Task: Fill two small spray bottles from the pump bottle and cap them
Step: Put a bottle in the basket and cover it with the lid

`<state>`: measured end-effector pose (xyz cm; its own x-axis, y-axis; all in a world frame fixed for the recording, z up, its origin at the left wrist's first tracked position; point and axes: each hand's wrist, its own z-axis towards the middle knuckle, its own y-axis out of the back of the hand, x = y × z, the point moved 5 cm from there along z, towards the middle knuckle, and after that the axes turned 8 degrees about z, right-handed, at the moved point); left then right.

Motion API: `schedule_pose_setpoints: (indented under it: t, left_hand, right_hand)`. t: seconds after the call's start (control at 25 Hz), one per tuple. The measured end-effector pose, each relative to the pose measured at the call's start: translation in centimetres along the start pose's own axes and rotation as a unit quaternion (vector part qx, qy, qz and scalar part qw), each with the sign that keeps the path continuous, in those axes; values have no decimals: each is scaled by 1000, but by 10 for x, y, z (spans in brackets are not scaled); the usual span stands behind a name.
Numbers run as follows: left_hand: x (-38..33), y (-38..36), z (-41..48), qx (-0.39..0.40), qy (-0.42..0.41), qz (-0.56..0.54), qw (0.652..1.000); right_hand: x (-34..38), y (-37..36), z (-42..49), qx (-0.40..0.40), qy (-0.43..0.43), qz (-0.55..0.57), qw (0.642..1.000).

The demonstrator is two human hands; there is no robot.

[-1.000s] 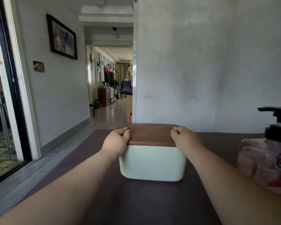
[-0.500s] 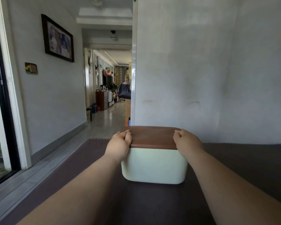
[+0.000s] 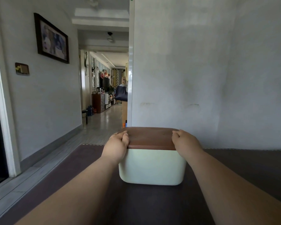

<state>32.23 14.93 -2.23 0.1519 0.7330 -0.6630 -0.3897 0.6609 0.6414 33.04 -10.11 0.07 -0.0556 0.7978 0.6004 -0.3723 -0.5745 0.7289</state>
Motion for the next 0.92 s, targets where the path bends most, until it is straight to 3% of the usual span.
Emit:
schedule_pose_setpoints:
  t: [0.16, 0.28, 0.4, 0.64, 0.92]
  left_hand:
    - [-12, 15, -12, -11, -7, -25, 1000]
    - [-30, 28, -34, -49, -26, -44, 998]
    - [-56, 39, -73, -52, -55, -69, 995]
    - [-103, 41, -209, -19, -82, -145, 986]
    - [-169, -17, -342, 104, -112, -188, 970]
  right_hand:
    - [12, 18, -17, -85, 41, -59, 994]
    - [25, 36, -46, -140, 87, 1, 986]
    - [33, 48, -90, -112, 118, 86, 983]
    - [27, 71, -223, -48, 78, 262, 961]
    - [-41, 146, -350, -93, 114, 222, 964]
